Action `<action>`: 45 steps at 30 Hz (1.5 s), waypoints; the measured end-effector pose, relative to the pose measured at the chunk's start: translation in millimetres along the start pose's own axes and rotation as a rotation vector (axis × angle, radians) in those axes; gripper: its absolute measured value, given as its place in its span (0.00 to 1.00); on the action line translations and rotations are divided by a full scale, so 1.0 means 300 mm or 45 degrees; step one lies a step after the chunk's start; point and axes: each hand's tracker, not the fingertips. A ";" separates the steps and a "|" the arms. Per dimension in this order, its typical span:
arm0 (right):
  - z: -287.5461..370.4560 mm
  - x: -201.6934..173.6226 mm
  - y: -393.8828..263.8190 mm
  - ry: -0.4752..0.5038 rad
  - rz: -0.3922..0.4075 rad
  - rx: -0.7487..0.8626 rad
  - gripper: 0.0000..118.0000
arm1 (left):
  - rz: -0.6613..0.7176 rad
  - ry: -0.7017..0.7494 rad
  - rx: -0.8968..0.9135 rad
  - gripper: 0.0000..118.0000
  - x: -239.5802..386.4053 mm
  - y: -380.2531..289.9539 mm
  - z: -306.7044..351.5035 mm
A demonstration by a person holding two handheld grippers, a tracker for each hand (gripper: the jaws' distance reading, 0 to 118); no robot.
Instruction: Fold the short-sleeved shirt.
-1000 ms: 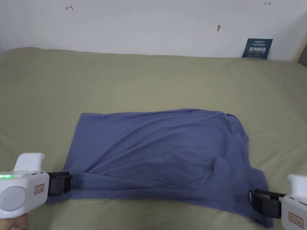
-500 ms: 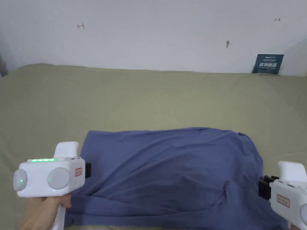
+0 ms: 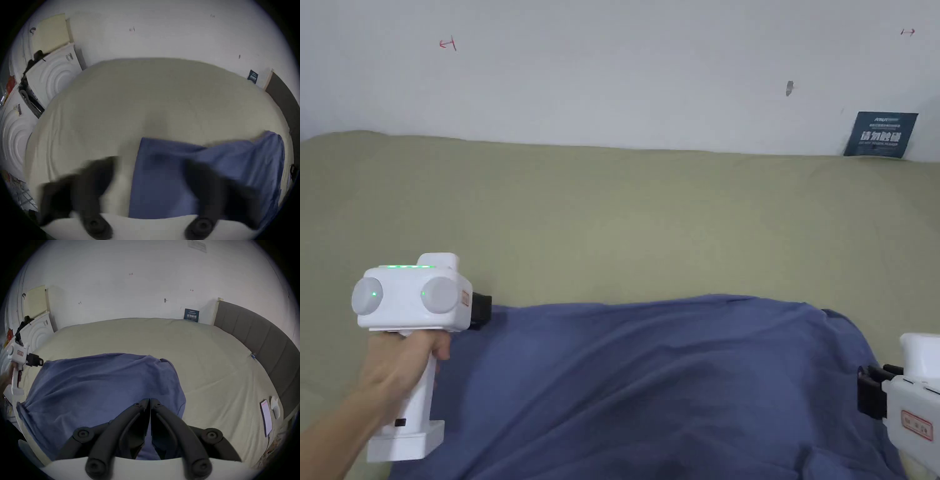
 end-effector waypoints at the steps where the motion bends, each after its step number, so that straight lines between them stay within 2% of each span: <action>1: -0.019 0.008 0.002 -0.003 0.007 -0.006 0.06 | 0.015 0.015 -0.069 0.98 0.004 0.016 -0.047; 2: -0.035 0.015 0.005 -0.006 0.014 -0.013 0.06 | 0.015 0.034 -0.054 0.93 0.014 0.018 -0.067; 5: -0.065 0.039 0.016 -0.025 0.028 -0.029 0.06 | 0.017 0.126 -0.042 0.91 0.025 0.020 -0.123; 6: -0.072 0.051 0.022 -0.029 0.025 -0.032 0.06 | 0.019 0.103 -0.041 0.84 0.030 0.022 -0.128; 7: -0.075 0.063 0.030 -0.037 0.024 -0.036 0.06 | 0.017 0.049 -0.050 0.75 0.032 0.015 -0.127; 8: -0.086 0.077 0.041 -0.045 0.028 -0.039 0.06 | 0.001 0.002 -0.037 0.58 0.036 0.002 -0.117; 10: -0.116 0.104 0.078 -0.062 0.046 -0.053 0.06 | -0.023 -0.070 -0.013 0.33 0.045 -0.001 -0.091; 11: -0.132 0.117 0.104 -0.076 0.056 -0.056 0.06 | -0.025 -0.066 -0.012 0.24 0.054 -0.007 -0.079; 12: -0.148 0.126 0.128 -0.091 0.060 -0.057 0.06 | -0.030 -0.060 -0.010 0.24 0.063 -0.010 -0.068; 13: -0.168 0.139 0.160 -0.090 0.048 -0.059 0.06 | -0.037 -0.087 -0.003 0.03 0.071 -0.014 -0.066; 16: -0.268 0.178 0.240 -0.092 -0.013 -0.087 0.08 | -0.103 -0.037 -0.018 0.03 0.094 -0.010 -0.072; 17: -0.305 0.186 0.264 -0.113 -0.027 -0.101 0.25 | -0.098 -0.037 -0.015 0.03 0.092 -0.011 -0.070; 18: -0.337 0.195 0.281 -0.106 -0.043 -0.131 0.53 | -0.096 -0.037 -0.021 0.03 0.092 0.005 -0.083; 19: -0.395 0.211 0.292 -0.092 -0.069 -0.192 0.86 | -0.093 -0.037 -0.024 0.03 0.090 0.005 -0.085; 20: -0.445 0.216 0.296 -0.105 -0.094 -0.256 1.00 | -0.093 -0.038 -0.024 0.03 0.089 0.004 -0.086; 22: -0.513 0.213 0.293 -0.123 -0.065 -0.243 0.89 | -0.095 -0.039 -0.026 0.03 0.092 0.008 -0.090; 23: -0.520 0.198 0.290 -0.141 -0.024 -0.307 0.81 | -0.103 -0.038 -0.027 0.03 0.092 0.006 -0.095; 26: -0.581 0.182 0.255 -0.134 0.022 -0.396 0.79 | -0.107 -0.036 -0.023 0.03 0.098 0.003 -0.103; 27: -0.569 0.179 0.249 -0.126 0.008 -0.377 0.76 | -0.108 -0.035 -0.019 0.03 0.099 0.002 -0.104; 28: -0.553 0.180 0.255 -0.116 -0.029 -0.356 0.65 | -0.110 -0.033 -0.014 0.03 0.099 0.000 -0.103; 29: -0.539 0.182 0.262 -0.107 -0.065 -0.358 0.25 | -0.111 -0.032 -0.009 0.03 0.098 0.001 -0.100; 30: -0.516 0.180 0.268 -0.045 -0.111 -0.338 0.06 | -0.111 -0.032 -0.005 0.03 0.097 0.005 -0.099; 36: -0.296 0.167 0.330 -0.049 -0.029 -0.216 0.06 | -0.070 -0.009 0.076 0.03 0.038 0.029 0.068; 45: 0.277 0.189 0.433 0.070 -0.039 0.100 0.06 | -0.057 -0.055 0.276 0.03 -0.135 0.029 0.585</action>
